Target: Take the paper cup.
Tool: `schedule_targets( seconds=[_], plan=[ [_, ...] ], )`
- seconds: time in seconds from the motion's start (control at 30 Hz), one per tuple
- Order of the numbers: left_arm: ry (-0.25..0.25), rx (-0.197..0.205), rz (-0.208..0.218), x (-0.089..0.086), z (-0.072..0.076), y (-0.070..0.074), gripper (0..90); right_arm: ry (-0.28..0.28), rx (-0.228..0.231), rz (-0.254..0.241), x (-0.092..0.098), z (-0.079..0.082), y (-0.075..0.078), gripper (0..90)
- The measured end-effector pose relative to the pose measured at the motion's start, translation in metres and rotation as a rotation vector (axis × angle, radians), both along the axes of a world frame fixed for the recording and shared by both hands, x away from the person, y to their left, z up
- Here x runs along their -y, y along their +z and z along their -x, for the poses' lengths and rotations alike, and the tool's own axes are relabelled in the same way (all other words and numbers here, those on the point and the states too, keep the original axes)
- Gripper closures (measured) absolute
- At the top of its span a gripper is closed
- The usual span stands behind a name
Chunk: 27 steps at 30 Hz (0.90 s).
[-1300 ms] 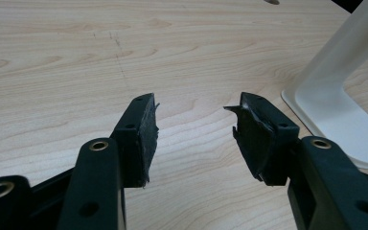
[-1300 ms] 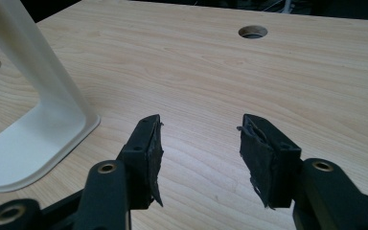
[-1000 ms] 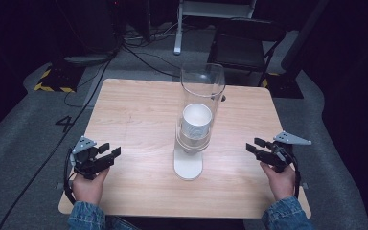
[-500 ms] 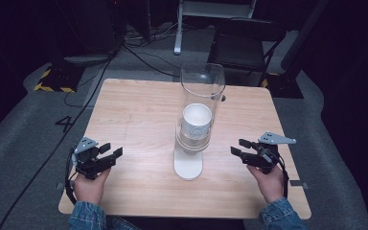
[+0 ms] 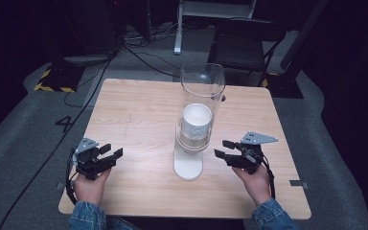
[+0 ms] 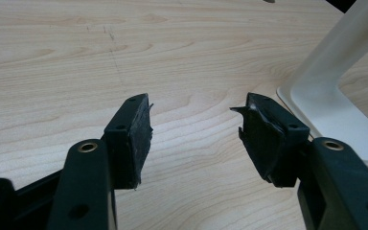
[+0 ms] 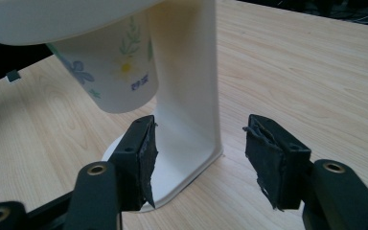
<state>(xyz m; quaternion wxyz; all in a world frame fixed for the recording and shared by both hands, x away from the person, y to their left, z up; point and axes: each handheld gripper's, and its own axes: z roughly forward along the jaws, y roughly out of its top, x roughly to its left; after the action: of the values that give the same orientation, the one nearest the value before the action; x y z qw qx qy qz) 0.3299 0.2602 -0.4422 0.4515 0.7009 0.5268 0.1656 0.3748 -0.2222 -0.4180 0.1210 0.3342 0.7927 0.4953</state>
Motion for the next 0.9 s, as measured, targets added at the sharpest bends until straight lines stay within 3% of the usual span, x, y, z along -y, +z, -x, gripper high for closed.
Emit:
schedule_targets(
  seconds=[0.3, 0.47, 0.67, 0.9],
  plan=[
    [-0.002, -0.005, -0.004, 0.002, -0.001, -0.001, 43.7, 0.068, 0.002, -0.004, -0.024, 0.002, -0.002, 41.8],
    [0.0, -0.004, -0.006, 0.002, -0.001, -0.002, 43.1, 0.105, -0.005, -0.036, -0.037, 0.002, -0.004, 39.1],
    [0.004, 0.009, -0.01, 0.003, 0.001, -0.002, 42.7, 0.118, 0.015, -0.058, -0.045, -0.001, -0.005, 34.5],
    [-0.003, 0.026, -0.021, 0.005, 0.006, -0.003, 42.0, 0.144, 0.043, -0.05, -0.061, -0.005, -0.01, 27.3]
  ],
)
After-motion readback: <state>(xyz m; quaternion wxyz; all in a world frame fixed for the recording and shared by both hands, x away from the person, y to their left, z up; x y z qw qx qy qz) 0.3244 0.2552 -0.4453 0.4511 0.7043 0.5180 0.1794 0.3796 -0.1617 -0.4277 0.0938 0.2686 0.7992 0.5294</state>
